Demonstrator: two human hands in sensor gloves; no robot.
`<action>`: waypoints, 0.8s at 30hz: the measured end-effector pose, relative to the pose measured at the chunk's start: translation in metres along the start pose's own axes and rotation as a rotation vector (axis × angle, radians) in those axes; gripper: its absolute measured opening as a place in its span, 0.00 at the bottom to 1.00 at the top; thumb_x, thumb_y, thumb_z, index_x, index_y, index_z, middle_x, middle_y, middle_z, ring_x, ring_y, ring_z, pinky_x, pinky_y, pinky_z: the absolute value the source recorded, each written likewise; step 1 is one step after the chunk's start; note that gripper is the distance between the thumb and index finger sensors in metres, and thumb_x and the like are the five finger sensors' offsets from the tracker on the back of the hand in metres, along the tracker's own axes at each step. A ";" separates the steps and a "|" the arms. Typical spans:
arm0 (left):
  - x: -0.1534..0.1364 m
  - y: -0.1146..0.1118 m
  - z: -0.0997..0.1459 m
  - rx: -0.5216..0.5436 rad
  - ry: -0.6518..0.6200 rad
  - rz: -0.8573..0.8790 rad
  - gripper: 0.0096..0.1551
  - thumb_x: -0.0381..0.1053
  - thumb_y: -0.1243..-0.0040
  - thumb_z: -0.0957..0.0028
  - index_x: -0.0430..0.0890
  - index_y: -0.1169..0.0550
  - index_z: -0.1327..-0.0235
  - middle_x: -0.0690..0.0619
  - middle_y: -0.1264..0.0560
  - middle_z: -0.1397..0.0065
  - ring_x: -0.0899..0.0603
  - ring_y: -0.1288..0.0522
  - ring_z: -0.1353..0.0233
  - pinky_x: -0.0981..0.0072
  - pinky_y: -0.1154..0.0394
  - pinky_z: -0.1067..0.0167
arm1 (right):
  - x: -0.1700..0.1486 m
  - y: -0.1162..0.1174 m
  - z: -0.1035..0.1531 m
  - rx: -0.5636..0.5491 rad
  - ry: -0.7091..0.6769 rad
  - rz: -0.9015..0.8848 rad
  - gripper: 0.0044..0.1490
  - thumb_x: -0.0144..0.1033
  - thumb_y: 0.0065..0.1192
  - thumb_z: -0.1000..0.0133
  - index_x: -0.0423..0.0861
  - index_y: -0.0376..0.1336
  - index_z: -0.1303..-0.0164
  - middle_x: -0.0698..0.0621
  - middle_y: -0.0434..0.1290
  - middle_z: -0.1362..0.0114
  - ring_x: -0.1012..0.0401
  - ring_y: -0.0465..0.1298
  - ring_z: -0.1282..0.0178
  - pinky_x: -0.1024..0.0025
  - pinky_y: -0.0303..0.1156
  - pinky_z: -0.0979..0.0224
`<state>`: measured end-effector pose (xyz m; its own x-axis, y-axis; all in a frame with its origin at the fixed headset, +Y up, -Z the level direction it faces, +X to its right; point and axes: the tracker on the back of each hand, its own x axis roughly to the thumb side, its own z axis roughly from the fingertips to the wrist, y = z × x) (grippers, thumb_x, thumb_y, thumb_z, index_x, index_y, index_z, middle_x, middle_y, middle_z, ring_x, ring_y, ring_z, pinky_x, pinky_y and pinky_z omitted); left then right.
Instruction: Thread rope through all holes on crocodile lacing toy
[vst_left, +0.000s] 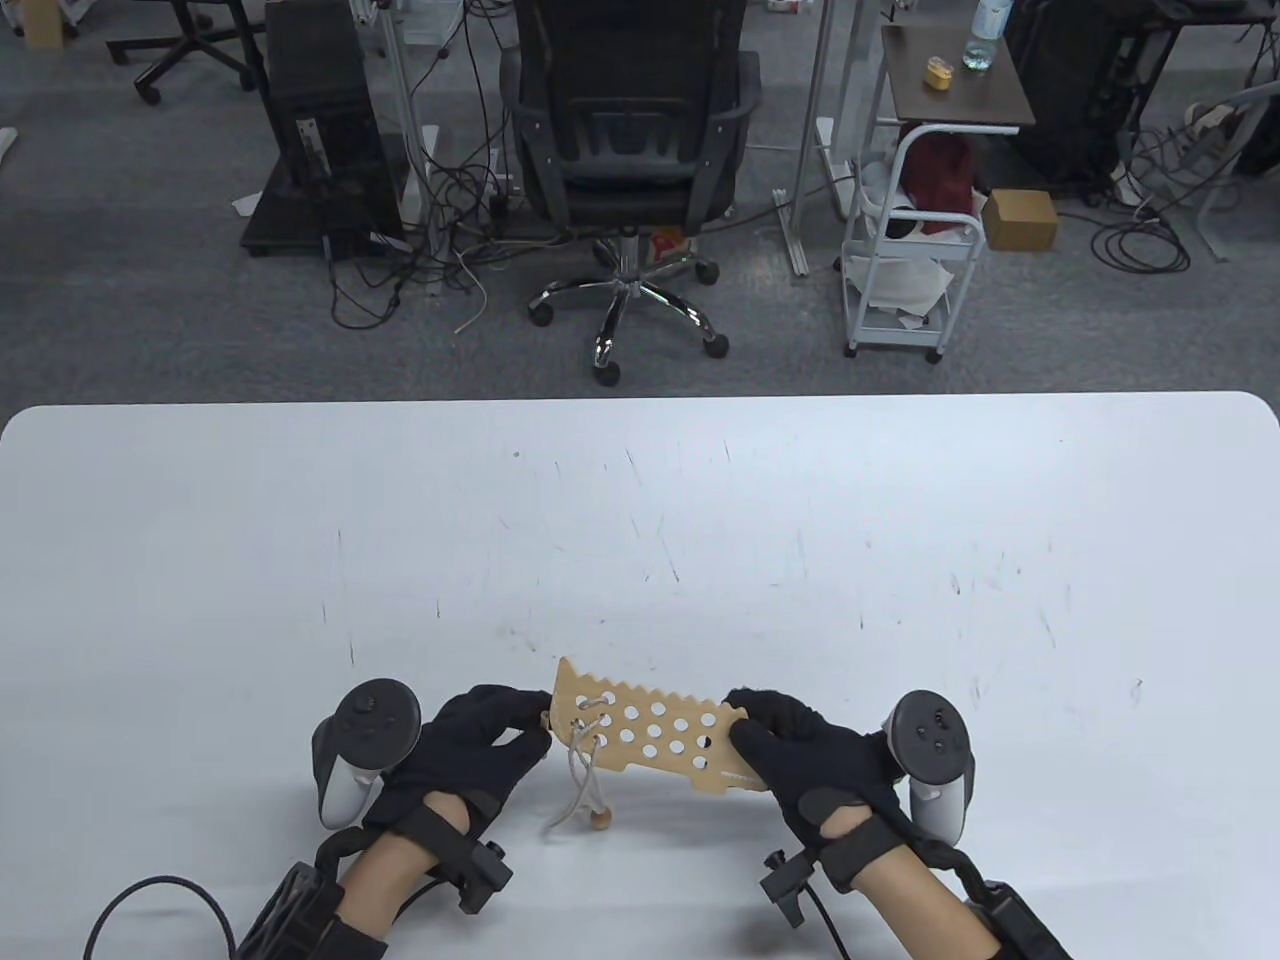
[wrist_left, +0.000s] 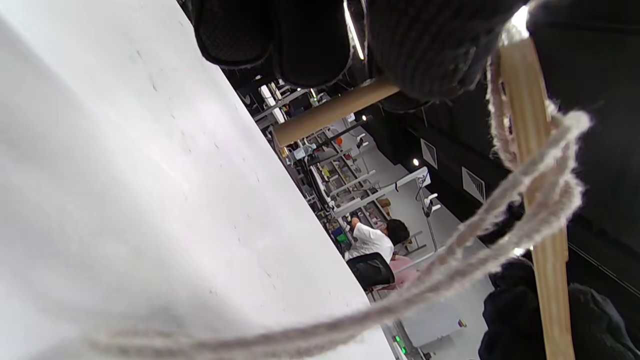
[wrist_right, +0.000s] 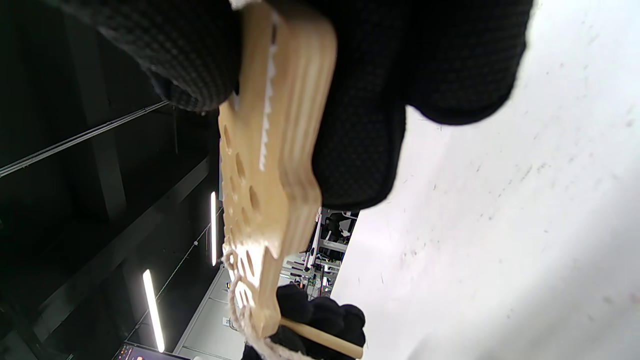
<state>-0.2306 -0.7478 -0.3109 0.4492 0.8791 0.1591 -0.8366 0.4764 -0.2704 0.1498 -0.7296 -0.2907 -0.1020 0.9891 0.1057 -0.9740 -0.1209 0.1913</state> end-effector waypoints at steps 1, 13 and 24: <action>0.000 0.001 0.000 0.006 0.002 0.002 0.24 0.57 0.34 0.56 0.67 0.20 0.43 0.53 0.28 0.33 0.38 0.35 0.25 0.38 0.47 0.24 | 0.000 -0.001 0.000 -0.004 0.001 0.001 0.30 0.42 0.68 0.48 0.40 0.68 0.40 0.46 0.84 0.46 0.53 0.88 0.54 0.56 0.79 0.49; -0.002 0.019 0.005 0.101 0.009 0.037 0.25 0.57 0.35 0.56 0.67 0.20 0.42 0.53 0.28 0.32 0.38 0.35 0.25 0.38 0.47 0.24 | -0.004 -0.014 -0.005 -0.047 0.019 0.010 0.30 0.42 0.68 0.48 0.40 0.68 0.39 0.46 0.84 0.46 0.53 0.88 0.54 0.56 0.79 0.48; -0.001 0.031 0.010 0.154 -0.005 0.077 0.25 0.57 0.36 0.55 0.67 0.21 0.42 0.53 0.28 0.32 0.38 0.35 0.25 0.38 0.47 0.24 | -0.009 -0.025 -0.008 -0.086 0.047 0.016 0.30 0.42 0.68 0.48 0.41 0.68 0.39 0.46 0.84 0.46 0.53 0.88 0.54 0.56 0.78 0.48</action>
<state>-0.2597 -0.7339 -0.3100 0.3804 0.9129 0.1482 -0.9070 0.3995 -0.1332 0.1734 -0.7347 -0.3047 -0.1252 0.9902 0.0622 -0.9857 -0.1313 0.1057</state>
